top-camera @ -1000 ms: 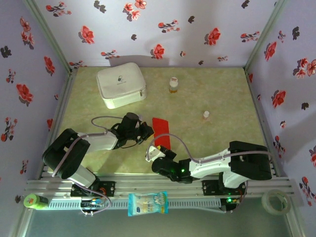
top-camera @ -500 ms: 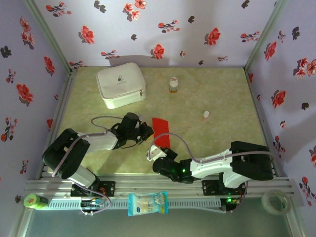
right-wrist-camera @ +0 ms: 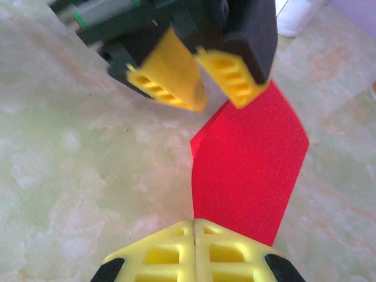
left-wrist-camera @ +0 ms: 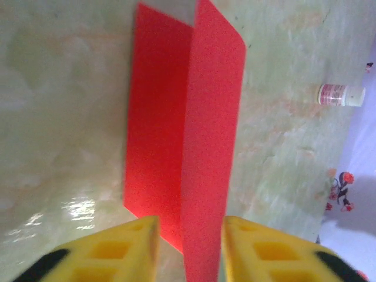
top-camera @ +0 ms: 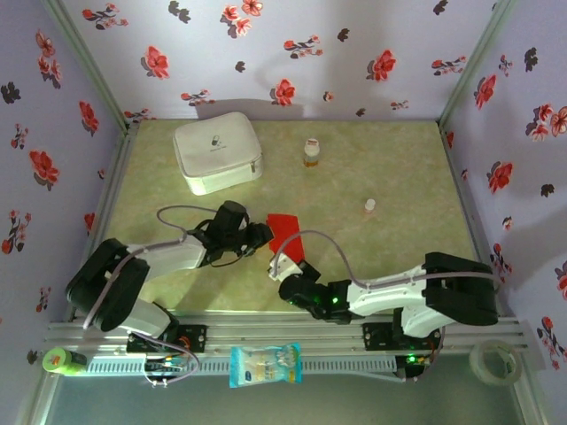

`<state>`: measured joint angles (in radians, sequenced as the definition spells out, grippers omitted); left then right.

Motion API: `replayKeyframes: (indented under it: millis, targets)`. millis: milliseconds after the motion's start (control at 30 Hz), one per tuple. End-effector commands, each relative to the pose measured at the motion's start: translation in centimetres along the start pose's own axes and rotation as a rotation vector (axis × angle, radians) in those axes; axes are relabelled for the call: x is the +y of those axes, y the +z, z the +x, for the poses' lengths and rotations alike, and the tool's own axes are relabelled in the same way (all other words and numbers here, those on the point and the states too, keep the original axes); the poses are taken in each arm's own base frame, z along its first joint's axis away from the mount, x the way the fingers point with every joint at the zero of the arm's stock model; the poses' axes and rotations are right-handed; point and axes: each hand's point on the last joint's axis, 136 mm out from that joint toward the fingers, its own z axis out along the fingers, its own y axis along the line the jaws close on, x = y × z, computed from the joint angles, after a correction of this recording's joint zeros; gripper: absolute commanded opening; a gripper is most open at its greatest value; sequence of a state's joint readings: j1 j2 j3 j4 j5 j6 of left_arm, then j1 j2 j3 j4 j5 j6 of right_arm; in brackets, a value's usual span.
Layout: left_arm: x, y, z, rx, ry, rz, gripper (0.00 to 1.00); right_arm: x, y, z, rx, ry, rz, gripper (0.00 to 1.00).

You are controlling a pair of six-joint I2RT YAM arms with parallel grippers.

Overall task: Fold a paper plane with a square sheet of paper (pick it up from the middle)
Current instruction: Third fold the triangle at the center of the table.

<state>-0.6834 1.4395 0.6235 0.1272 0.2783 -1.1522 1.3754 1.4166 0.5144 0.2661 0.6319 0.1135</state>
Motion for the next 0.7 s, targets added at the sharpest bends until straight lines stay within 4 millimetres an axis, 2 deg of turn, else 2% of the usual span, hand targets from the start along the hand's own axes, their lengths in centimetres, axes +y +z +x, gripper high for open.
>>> replayKeyframes:
  millis: [0,33,133,300,367,433,667]
  targets:
    - [-0.2,-2.6,-1.8,-0.07,0.087,-0.082,0.41,1.3,-0.1,-0.3,0.009,0.209,-0.207,0.0]
    - [-0.3,-3.2,-2.2,-0.083,0.106,-0.1,0.43,1.8,-0.2,-0.4,0.017,0.259,-0.284,0.0]
    - [-1.2,-4.5,-3.3,-0.107,0.166,-0.106,0.46,1.7,-0.1,-0.9,0.046,0.397,-0.386,0.0]
    - [-5.3,-4.5,-4.5,-0.107,0.285,-0.001,0.44,0.3,0.5,-1.2,0.091,0.581,-0.457,0.0]
    - [-6.5,-3.7,-4.6,-0.07,0.328,0.021,0.41,0.2,0.5,-1.7,0.093,0.625,-0.492,0.0]
    - [-6.8,-2.5,-4.3,-0.015,0.349,0.021,0.38,0.1,0.6,-1.9,0.099,0.651,-0.519,0.0]
    - [-6.3,1.9,-3.6,0.144,0.344,0.004,0.26,0.7,0.8,-2.5,0.107,0.674,-0.575,0.0]
